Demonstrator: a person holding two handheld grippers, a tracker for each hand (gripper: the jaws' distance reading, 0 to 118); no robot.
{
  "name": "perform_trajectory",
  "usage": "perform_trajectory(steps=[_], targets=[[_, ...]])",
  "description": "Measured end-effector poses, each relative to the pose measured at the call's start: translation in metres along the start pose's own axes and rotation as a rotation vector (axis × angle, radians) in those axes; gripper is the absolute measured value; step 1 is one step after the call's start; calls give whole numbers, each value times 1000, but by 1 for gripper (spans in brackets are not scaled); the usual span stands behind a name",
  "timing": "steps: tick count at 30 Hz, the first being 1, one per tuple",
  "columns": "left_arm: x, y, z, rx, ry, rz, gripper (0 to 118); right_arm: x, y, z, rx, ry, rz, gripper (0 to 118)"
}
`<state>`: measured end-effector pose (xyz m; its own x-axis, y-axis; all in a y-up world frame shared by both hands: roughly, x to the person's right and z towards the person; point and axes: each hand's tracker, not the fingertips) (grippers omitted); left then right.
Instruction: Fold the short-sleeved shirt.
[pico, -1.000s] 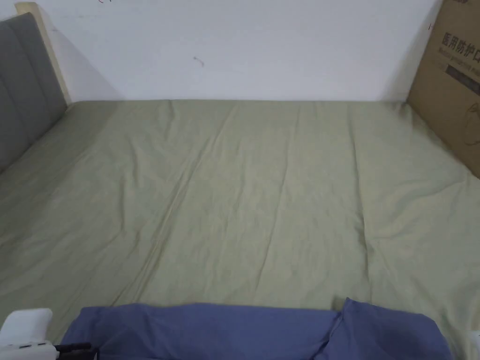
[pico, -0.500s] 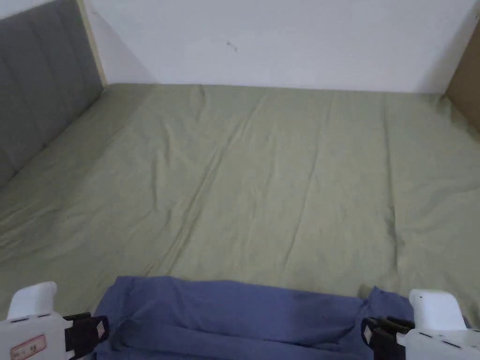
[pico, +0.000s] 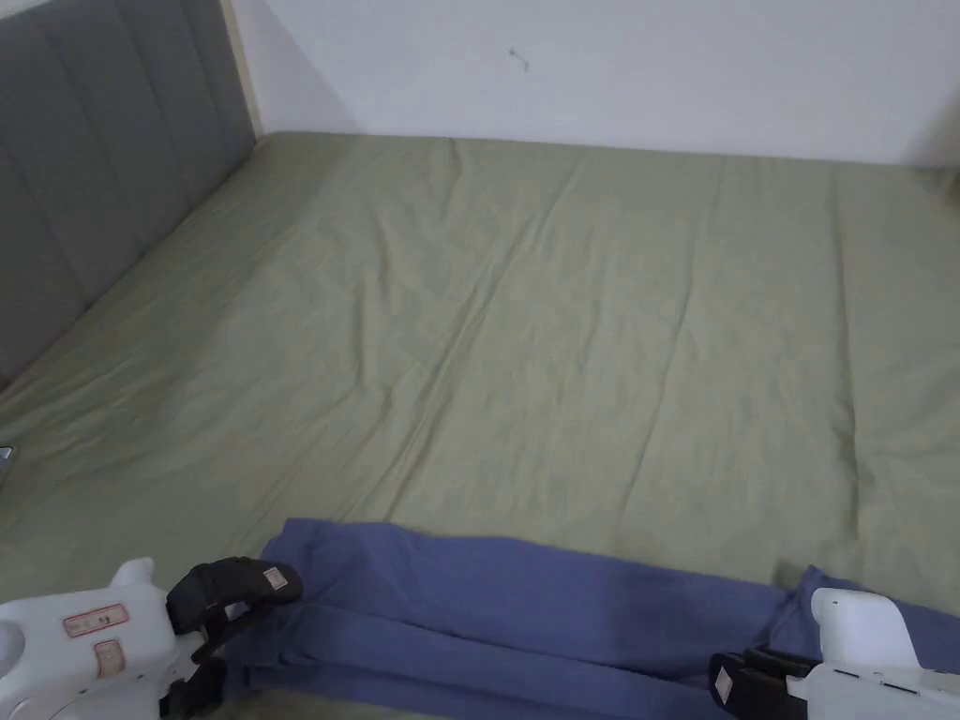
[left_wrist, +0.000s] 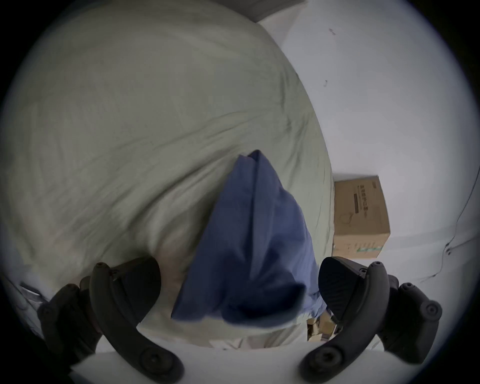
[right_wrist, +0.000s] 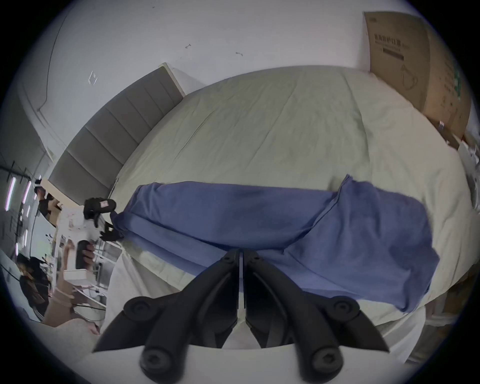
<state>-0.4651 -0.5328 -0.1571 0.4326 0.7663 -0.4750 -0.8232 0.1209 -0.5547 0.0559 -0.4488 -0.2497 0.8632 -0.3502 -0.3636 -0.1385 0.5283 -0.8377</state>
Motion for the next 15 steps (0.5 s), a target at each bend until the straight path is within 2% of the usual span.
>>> perform_trajectory(steps=[5, 6, 7, 8, 9, 10, 11, 12, 13, 15], targets=[[10, -7, 6, 2, -57, 3, 118, 2, 0, -4, -8, -13, -14, 3], [13, -8, 9, 1, -44, -6, 114, 2, 0, -5, -10, -13, -15, 3], [25, -10, 5, -6, -19, -35, 99, 2, 0, -6, -13, -13, -15, 3], [29, -9, 9, -19, 27, -83, 69, 2, 0, -6, -14, -15, -14, 3], [35, -8, 17, -12, 103, -136, 26, 3, 0, -6, -14, -15, -13, 3], [32, -3, 16, -6, 166, -150, 8, 5, -1, -6, -16, -11, -15, 3], [21, 4, 8, -18, 146, -126, 8, 7, -2, -6, -15, -10, -19, 3], [15, 7, 10, -44, 46, -43, 8, 8, -2, -6, -15, -9, -27, 3], [14, 8, 14, -21, 34, 5, 8, 11, -3, -5, -15, -9, -37, 3], [27, 3, 17, 24, 40, -64, 8, 17, -6, -1, -9, -14, -54, 3]])
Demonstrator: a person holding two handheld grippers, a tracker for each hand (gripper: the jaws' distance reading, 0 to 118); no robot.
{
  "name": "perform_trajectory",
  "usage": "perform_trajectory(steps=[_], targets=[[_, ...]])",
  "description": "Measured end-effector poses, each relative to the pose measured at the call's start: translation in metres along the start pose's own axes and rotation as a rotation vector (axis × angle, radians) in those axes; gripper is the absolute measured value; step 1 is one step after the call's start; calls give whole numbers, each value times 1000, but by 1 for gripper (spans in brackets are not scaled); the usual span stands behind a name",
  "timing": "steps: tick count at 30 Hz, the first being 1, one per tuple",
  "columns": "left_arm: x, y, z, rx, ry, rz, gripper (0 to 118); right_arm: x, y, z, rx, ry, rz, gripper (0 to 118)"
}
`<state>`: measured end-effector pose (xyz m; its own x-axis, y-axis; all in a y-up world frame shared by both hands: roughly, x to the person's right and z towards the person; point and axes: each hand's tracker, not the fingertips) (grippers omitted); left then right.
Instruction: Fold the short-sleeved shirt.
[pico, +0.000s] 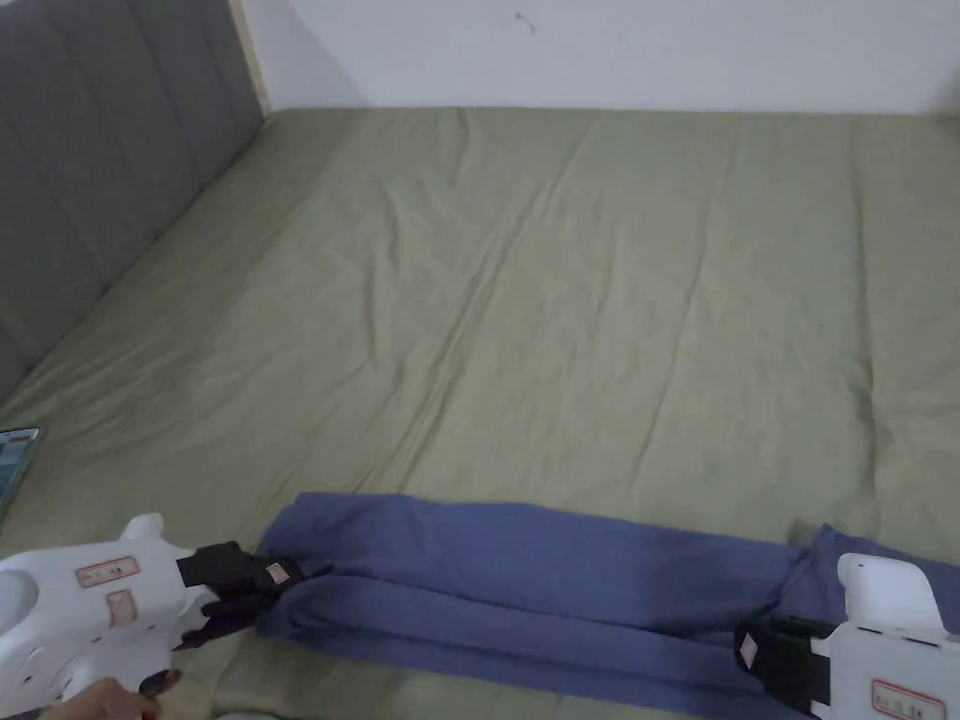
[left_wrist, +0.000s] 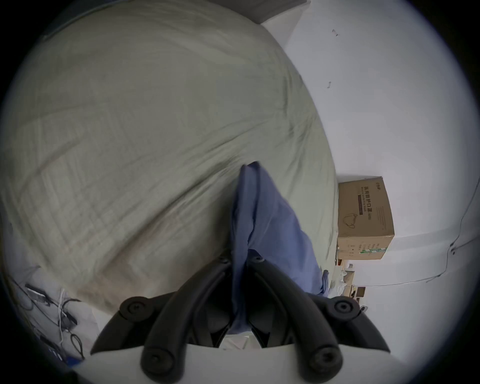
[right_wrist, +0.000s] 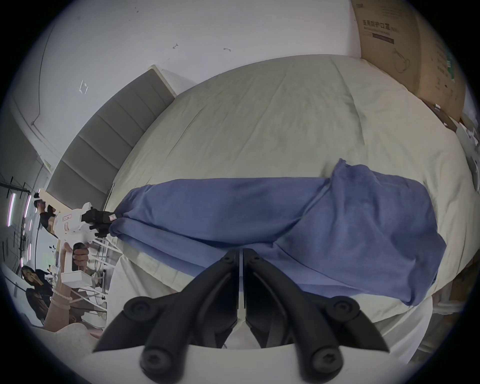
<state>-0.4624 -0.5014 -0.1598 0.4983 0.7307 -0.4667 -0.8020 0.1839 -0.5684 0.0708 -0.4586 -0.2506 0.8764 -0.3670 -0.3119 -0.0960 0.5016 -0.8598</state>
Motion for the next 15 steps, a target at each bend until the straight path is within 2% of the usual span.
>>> perform_trajectory(steps=[3, 8, 13, 15], targets=[[29, 2, 14, 36, 27, -66, 8, 12, -2, 7, 7, -7, -30, 3], [132, -27, 20, 119, 131, -414, 8, 30, -4, 25, 45, -33, -62, 3], [227, -91, -14, 33, 34, -772, 8, 50, -7, 37, 79, -39, -130, 3], [248, -122, -40, -39, 12, -861, 8, 58, -9, 39, 79, -48, -139, 3]])
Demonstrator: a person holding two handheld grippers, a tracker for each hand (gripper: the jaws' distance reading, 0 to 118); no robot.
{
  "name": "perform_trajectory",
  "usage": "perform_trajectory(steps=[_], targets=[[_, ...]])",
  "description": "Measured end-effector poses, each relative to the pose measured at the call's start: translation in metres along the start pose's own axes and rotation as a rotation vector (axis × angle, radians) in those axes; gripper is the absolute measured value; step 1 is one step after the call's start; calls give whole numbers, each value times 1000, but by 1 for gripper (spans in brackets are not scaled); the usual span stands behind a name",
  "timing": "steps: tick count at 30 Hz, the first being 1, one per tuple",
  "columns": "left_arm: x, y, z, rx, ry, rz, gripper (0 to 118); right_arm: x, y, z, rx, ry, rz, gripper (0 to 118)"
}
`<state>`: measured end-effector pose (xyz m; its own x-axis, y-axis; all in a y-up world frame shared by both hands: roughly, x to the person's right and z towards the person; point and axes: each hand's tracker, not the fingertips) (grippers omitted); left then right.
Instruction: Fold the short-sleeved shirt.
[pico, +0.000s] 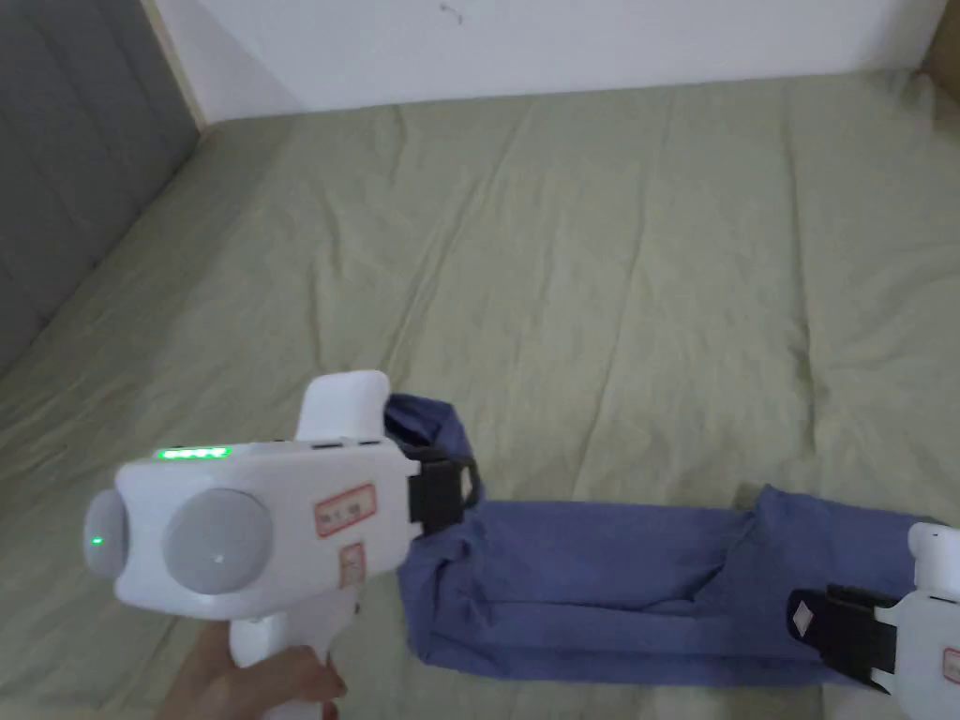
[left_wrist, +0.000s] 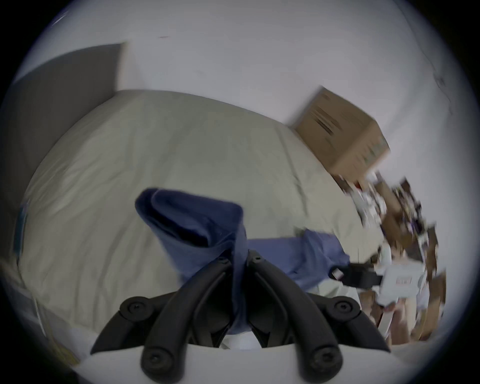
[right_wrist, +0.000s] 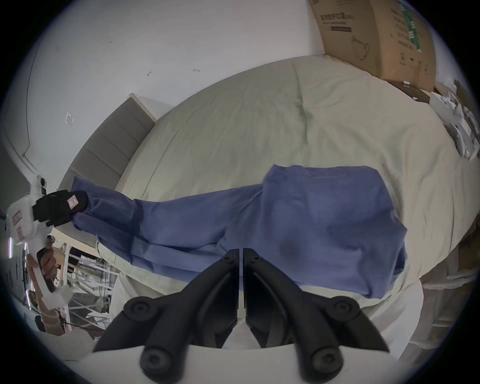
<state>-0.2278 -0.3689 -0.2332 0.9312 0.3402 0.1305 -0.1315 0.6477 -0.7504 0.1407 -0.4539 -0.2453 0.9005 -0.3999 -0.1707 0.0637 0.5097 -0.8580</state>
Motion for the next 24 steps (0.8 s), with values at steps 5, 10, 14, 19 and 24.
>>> perform_trajectory(steps=[5, 10, 14, 19, 24], targets=[[61, -33, -87, -198, -113, -180, 16, 20, -3, 11, 15, -29, -48, 3], [56, -48, -129, -294, -34, -93, 102, 37, -8, 22, 21, -75, -50, 3], [33, -37, -101, -222, -123, 63, 100, 47, -11, 28, 30, -93, -76, 3], [-5, -33, -81, -134, -96, 230, 41, 52, -13, 27, 43, -80, -127, 3], [-12, -48, -114, -255, -16, 205, 3, 50, -15, 27, 48, -62, -134, 3]])
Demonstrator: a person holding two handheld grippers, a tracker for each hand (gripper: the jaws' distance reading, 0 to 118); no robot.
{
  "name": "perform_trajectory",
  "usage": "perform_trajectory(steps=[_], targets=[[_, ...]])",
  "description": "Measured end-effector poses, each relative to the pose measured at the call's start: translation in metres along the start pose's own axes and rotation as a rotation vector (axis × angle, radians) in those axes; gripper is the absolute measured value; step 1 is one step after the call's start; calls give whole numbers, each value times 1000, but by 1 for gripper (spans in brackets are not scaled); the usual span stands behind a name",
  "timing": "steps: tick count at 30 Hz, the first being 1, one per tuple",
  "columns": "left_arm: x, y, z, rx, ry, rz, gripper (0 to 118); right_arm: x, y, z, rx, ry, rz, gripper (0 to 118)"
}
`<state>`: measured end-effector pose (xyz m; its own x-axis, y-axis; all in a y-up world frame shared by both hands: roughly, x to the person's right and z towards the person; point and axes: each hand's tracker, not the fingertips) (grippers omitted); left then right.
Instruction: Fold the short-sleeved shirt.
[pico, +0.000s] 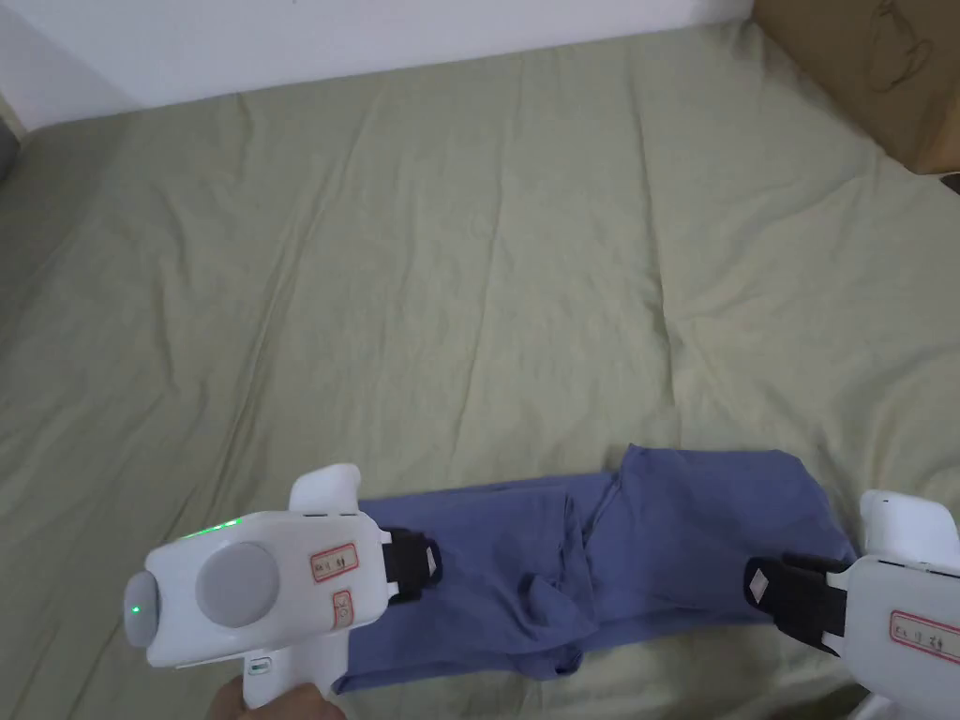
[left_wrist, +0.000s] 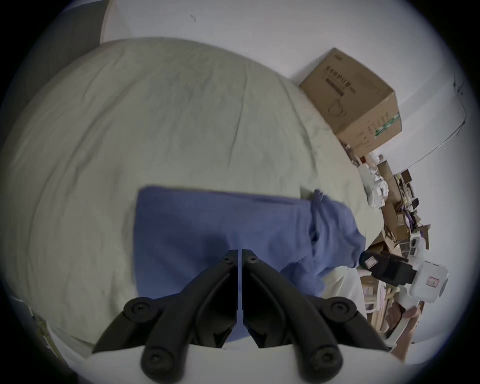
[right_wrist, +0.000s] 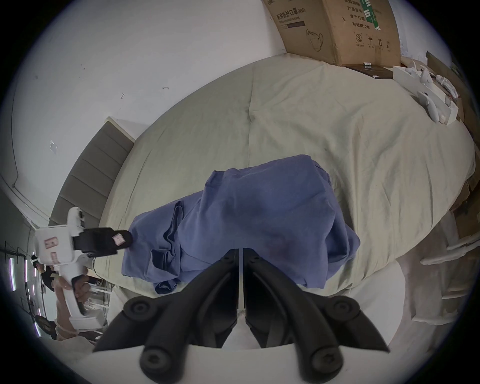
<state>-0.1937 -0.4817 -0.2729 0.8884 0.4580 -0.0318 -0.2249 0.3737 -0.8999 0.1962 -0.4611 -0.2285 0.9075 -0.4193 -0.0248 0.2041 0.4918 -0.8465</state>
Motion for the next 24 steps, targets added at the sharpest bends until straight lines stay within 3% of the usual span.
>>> perform_trajectory(steps=[5, 8, 14, 20, 24], targets=[[36, -14, -28, -93, -98, -94, 3, 0, -2, -1, -8, 0, -1, 3], [48, -17, -46, -175, -183, -82, 3, 1, -3, -2, -17, -7, -6, 3], [80, -24, -60, -243, -175, -188, 3, 1, -6, 1, -25, -31, 0, 3], [78, -19, -25, -178, -320, -185, 3, -9, -1, 5, -24, -38, 13, 3], [22, -4, 15, -26, -333, -67, 3, -19, 4, 3, -18, -43, 35, 3]])
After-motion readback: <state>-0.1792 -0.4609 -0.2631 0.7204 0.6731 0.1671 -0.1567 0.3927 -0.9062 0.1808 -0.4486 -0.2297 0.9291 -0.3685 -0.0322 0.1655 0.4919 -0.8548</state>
